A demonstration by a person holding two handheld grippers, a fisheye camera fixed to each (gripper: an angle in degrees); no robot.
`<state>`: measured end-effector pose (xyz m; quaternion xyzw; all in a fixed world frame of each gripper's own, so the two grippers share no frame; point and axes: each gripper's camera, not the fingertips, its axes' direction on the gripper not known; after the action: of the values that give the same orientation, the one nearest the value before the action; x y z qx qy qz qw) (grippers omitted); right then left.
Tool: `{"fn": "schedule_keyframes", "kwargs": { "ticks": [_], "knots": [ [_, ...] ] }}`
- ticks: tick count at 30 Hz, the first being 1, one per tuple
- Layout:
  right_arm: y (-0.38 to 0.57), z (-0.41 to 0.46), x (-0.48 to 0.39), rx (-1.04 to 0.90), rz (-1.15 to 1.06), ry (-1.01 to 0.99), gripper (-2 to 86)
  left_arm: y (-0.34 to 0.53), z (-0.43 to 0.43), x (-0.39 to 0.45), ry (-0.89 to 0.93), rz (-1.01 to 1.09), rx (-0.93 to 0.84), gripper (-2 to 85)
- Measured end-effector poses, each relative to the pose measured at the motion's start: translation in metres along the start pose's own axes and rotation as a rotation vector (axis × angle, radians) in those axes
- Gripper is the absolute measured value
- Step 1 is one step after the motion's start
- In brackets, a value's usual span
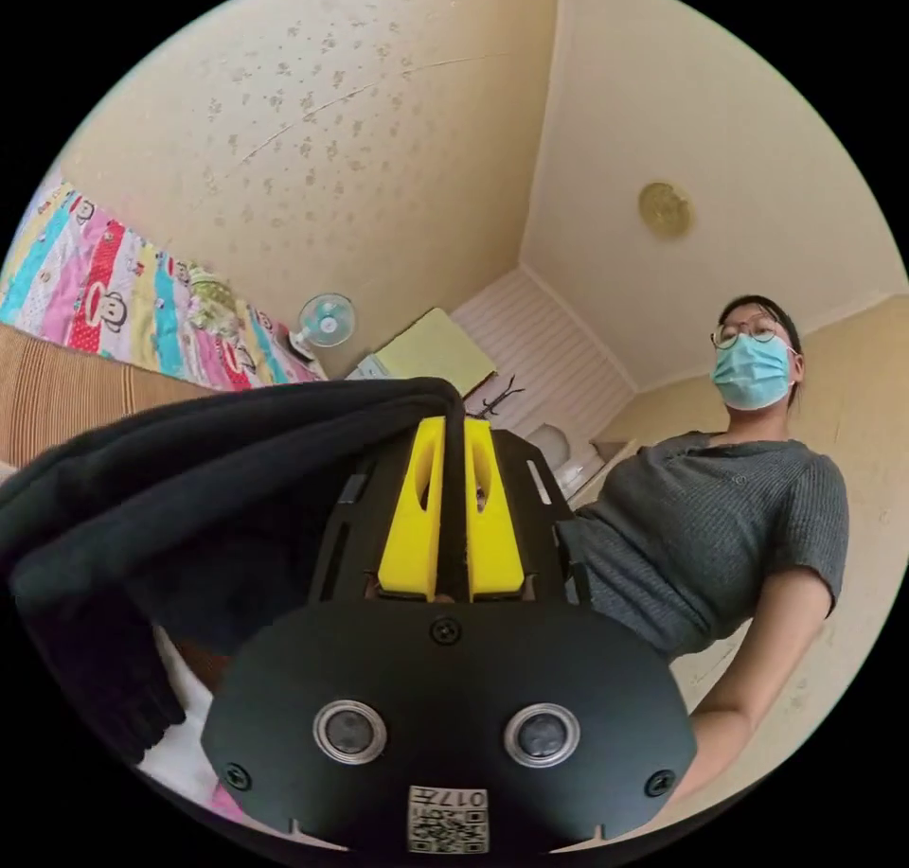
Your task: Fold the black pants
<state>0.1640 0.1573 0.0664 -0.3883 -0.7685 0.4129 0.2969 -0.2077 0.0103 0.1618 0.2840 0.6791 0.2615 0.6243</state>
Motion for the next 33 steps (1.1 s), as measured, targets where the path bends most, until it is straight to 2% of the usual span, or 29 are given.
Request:
{"fn": "schedule_keyframes", "kwargs": {
  "ticks": [3, 6, 8, 9, 11, 13, 15, 16, 17, 18, 19, 21, 23, 25, 30, 33],
  "knots": [
    [-0.027, -0.005, -0.011, -0.025, -0.085, -0.088, 3.6, -0.024, 0.062, 0.048, 0.157, 0.202, -0.016, 4.1],
    [-0.052, -0.003, 0.009, -0.119, -0.053, -0.284, 11.9, -0.039, 0.127, 0.084, 0.291, 0.291, -0.083, 4.1],
    [-0.069, 0.020, 0.045, -0.290, 0.027, -0.585, 21.7, -0.043, 0.165, 0.099, 0.349, 0.322, -0.135, 4.1],
    [-0.071, 0.026, 0.054, -0.314, 0.036, -0.687, 23.5, -0.044, 0.194, 0.106, 0.395, 0.331, -0.185, 4.1],
    [-0.077, 0.047, 0.084, -0.328, 0.076, -1.107, 25.1, -0.042, 0.238, 0.112, 0.460, 0.327, -0.261, 4.2],
    [-0.084, 0.053, 0.099, -0.267, 0.089, -1.296, 25.1, -0.028, 0.303, 0.116, 0.531, 0.289, -0.374, 4.2],
    [-0.098, 0.039, 0.107, -0.152, 0.053, -1.301, 23.4, -0.010, 0.352, 0.122, 0.534, 0.270, -0.524, 4.2],
    [-0.110, 0.022, 0.107, -0.054, -0.020, -1.345, 21.0, 0.005, 0.379, 0.129, 0.485, 0.283, -0.635, 4.2],
    [-0.121, 0.003, 0.105, 0.064, -0.132, -1.525, 12.0, 0.012, 0.391, 0.133, 0.451, 0.292, -0.683, 4.3],
    [-0.128, -0.004, 0.104, 0.118, -0.168, -1.613, 7.5, 0.027, 0.411, 0.137, 0.366, 0.305, -0.760, 4.3],
    [-0.143, -0.017, 0.097, 0.165, -0.234, -1.711, 7.1, 0.040, 0.427, 0.139, 0.285, 0.323, -0.824, 4.3],
    [-0.168, -0.034, 0.074, 0.092, -0.312, -1.568, 6.7, 0.053, 0.440, 0.139, 0.196, 0.361, -0.864, 4.3],
    [-0.191, -0.045, 0.039, -0.026, -0.403, -1.360, 6.6, 0.051, 0.438, 0.130, 0.183, 0.364, -0.841, 4.2],
    [-0.204, -0.046, 0.025, -0.088, -0.407, -1.282, 7.0, 0.040, 0.421, 0.102, 0.251, 0.274, -0.710, 4.2],
    [-0.226, -0.084, 0.051, 0.038, -0.316, -1.029, 8.7, 0.024, 0.370, 0.020, 0.427, 0.013, -0.304, 4.1],
    [-0.224, -0.110, 0.091, 0.113, -0.245, -0.940, 11.1, 0.008, 0.341, -0.015, 0.420, -0.036, -0.144, 4.0]
  ]
}}
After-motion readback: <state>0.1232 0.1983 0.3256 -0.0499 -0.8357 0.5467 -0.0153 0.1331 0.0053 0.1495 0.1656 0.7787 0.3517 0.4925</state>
